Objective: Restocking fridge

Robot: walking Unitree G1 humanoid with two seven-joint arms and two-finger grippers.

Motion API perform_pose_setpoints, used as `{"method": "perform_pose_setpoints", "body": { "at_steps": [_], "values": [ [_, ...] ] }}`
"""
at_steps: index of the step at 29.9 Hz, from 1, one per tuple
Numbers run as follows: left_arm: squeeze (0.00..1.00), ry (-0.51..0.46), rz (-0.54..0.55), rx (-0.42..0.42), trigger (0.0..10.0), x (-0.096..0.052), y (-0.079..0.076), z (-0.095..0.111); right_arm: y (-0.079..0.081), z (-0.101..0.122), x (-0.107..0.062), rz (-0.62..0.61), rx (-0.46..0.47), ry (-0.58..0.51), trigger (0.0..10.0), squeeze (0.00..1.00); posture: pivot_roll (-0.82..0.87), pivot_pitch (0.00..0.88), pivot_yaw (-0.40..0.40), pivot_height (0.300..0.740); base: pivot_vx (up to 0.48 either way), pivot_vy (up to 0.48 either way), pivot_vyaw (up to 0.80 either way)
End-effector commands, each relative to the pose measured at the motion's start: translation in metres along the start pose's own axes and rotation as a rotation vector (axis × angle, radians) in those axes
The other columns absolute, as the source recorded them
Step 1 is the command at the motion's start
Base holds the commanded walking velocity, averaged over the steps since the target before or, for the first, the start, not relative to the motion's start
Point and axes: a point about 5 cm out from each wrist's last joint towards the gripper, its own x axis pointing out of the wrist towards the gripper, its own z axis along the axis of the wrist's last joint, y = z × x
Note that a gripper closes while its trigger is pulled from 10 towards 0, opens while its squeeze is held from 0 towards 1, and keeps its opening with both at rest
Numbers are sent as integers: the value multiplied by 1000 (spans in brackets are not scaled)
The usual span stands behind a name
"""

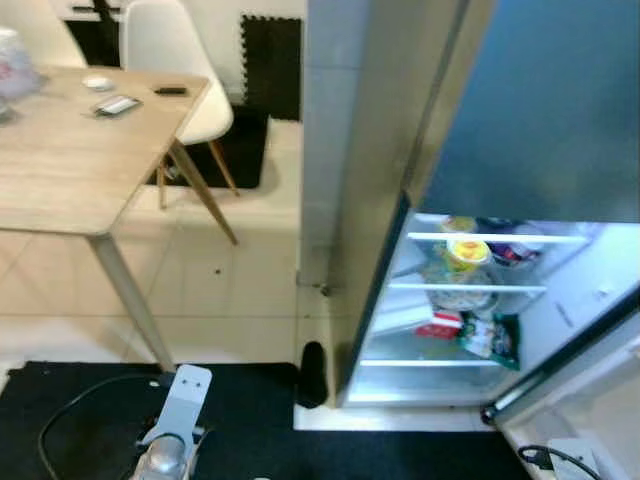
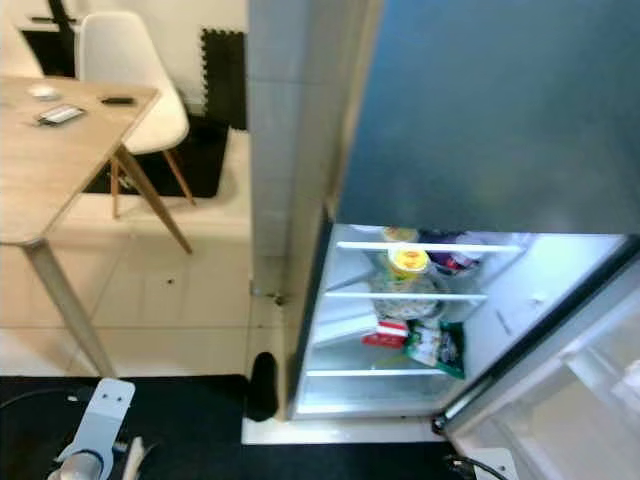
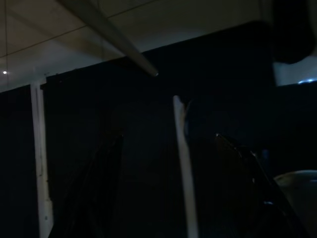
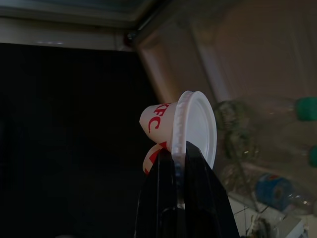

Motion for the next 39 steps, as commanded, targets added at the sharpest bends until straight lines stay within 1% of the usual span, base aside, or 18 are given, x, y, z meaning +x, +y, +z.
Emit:
{"method": "perform_pose_setpoints", "body": {
  "at_steps": [1, 34, 39],
  "values": [
    [0, -7, -14, 0, 10000, 0, -4, 1, -3, 1, 0, -9, 9, -4, 10000, 0, -2, 14, -58, 740, 0, -322, 0],
    [0, -15, -12, 5, 10000, 1, -3, 4, -3, 1, 0, -2, 19, -5, 10000, 0, -2, 4, -53, 740, 0, -299, 0],
    [0, -18, -7, -4, 10000, 1, -3, 4, -1, 2, 0, 0, 20, -10, 10000, 0, -2, 5, -53, 740, 0, -97, 0]
  ]
}}
